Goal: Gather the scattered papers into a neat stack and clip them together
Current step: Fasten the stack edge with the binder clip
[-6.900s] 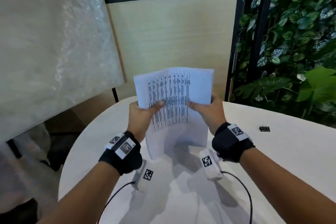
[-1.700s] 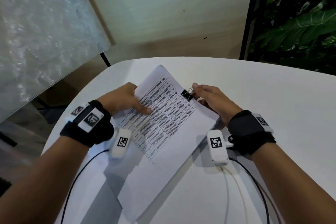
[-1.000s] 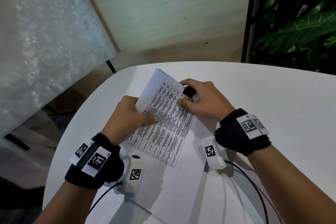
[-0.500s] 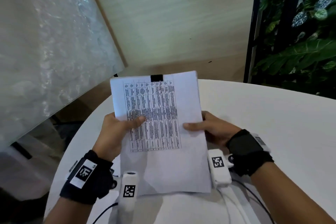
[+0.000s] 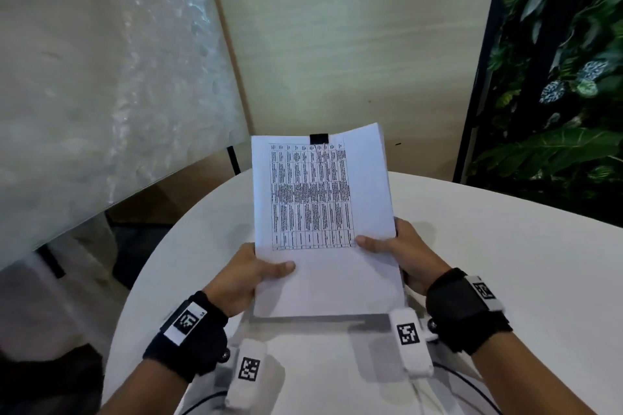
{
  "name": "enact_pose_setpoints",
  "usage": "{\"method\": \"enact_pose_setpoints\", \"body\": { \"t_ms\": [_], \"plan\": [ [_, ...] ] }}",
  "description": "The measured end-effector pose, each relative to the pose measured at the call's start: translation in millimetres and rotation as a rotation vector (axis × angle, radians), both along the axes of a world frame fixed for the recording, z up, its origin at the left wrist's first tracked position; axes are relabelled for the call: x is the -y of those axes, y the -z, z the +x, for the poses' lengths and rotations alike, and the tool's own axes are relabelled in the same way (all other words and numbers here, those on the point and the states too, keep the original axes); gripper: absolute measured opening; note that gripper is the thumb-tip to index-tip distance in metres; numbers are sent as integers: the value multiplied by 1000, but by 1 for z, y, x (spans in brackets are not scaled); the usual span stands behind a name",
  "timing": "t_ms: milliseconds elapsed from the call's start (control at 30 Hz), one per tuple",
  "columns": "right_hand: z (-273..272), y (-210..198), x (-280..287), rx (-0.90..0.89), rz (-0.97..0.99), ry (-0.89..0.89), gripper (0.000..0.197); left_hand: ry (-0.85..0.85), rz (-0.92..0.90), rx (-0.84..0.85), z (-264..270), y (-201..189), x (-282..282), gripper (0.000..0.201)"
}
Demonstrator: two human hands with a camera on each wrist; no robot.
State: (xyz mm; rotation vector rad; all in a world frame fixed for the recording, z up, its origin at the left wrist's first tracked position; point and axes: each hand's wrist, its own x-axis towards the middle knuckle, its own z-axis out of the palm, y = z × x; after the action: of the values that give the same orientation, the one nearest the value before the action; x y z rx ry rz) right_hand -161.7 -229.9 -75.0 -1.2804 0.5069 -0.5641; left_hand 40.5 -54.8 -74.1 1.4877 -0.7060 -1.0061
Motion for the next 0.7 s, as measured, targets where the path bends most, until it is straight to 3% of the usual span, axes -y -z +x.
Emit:
{"method": "enact_pose_setpoints", "body": {
  "t_ms": [133, 200, 300, 367, 433, 500, 633, 700],
  "plan": [
    [-12, 8, -30, -141, 82, -181, 36, -105, 35, 78, 8, -11, -3, 29],
    [-10, 10, -42, -252, 72, -135, 27, -126, 71, 160, 8, -11, -1, 30],
    [7, 13, -42, -469, -118, 30, 21, -109, 152, 321, 11, -9, 11, 33],
    [21, 16, -36, -560, -188, 113, 27, -90, 227, 412, 24, -8, 25, 40],
    [36, 23, -25, -590, -91, 139, 40, -81, 324, 441, 38, -8, 38, 50],
    [55, 30, -11, -600, -77, 189, 37, -54, 436, 506, 51, -8, 54, 54],
    [91, 18, 22, -781, -349, 229, 32, -25, 658, 669, 73, -6, 100, 52],
    [109, 21, 45, -929, -451, 186, 49, 7, 753, 781, 88, -4, 123, 70]
  ]
}}
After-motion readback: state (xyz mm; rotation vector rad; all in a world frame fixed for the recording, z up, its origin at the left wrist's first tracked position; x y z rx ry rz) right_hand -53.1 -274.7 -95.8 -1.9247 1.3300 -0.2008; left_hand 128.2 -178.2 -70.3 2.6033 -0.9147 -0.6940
